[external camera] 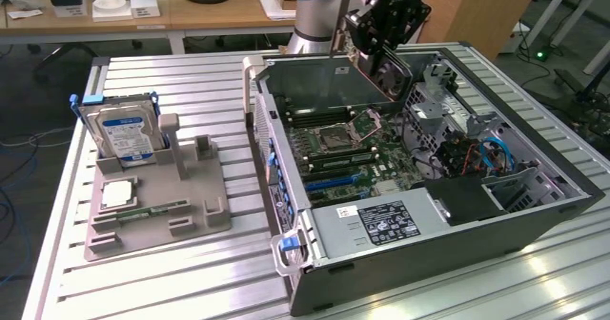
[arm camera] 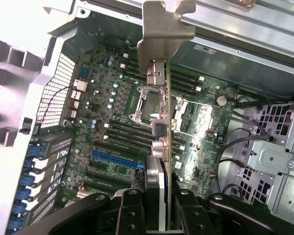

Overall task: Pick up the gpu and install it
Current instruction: 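Insert the gpu into the slot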

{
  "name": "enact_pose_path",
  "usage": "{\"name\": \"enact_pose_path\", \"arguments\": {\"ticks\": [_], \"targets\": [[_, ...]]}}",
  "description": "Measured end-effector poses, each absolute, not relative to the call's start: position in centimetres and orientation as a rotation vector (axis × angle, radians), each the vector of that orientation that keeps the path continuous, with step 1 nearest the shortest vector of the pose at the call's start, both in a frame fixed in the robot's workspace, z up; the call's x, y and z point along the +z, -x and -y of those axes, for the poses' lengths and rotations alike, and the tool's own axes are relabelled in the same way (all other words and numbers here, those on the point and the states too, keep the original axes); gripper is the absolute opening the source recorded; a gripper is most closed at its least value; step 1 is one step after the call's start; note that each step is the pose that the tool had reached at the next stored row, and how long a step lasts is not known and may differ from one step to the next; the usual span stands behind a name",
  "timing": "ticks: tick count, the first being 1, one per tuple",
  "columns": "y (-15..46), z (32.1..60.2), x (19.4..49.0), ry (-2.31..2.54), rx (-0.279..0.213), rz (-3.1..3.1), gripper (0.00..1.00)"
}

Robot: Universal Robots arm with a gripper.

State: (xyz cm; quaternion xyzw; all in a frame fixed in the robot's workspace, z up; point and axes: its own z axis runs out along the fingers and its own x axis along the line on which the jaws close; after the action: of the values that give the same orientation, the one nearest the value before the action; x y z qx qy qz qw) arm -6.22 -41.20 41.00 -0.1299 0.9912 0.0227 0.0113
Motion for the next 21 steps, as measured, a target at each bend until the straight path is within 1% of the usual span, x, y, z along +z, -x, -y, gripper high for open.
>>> {"name": "enact_pose_path", "arguments": {"ticks": [21], "targets": [[6.22, 41.32, 41.00, 0.545, 0.072, -3.072, 0.28]]}}
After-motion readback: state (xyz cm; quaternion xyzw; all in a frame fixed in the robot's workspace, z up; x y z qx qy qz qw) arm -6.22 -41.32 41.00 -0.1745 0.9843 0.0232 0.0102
